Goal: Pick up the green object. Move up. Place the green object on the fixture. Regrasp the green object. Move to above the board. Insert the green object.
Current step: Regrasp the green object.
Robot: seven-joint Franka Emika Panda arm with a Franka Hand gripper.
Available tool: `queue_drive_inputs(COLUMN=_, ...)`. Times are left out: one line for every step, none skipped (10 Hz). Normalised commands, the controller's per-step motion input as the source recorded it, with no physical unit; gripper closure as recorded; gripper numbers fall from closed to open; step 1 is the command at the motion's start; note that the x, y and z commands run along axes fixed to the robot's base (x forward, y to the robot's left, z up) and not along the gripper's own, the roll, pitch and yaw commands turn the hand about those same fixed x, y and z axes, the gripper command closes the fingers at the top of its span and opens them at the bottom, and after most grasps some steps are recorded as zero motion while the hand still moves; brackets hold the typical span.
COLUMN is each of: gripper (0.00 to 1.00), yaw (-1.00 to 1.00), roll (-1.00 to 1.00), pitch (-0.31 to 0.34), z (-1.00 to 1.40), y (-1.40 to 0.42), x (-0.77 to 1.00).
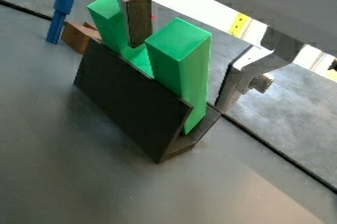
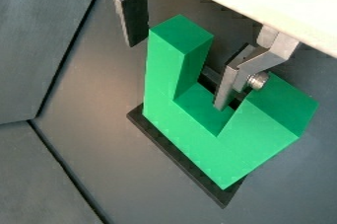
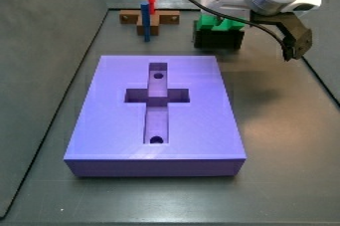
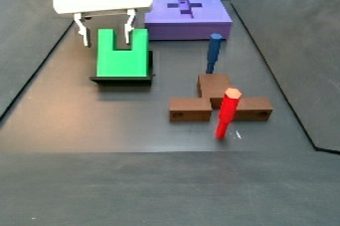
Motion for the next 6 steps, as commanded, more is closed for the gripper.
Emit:
queue_drive_inputs(gripper=0.00, yaw=0.00, roll=0.00, pitch=0.014, z=-0.01, y=0.00, x=0.00)
queue_drive_inputs(gripper=0.00, yaw=0.00, roll=0.00, pitch=0.000, z=0.00, y=0.00, x=0.00)
queue_drive_inputs(gripper=1.00, yaw=0.00, roll=0.00, pitch=0.000, z=0.00, y=0.00, x=0.00)
queue_drive_inputs(gripper=1.00, yaw=0.00, roll=0.00, pitch=0.000, z=0.00, y=0.00, x=0.00)
queue_drive_inputs(gripper=1.00, yaw=0.00, roll=0.00, pitch=0.000, z=0.00, y=0.00, x=0.00)
queue_drive_inputs(gripper=1.00, yaw=0.00, roll=0.00, pitch=0.000, z=0.00, y=0.00, x=0.00)
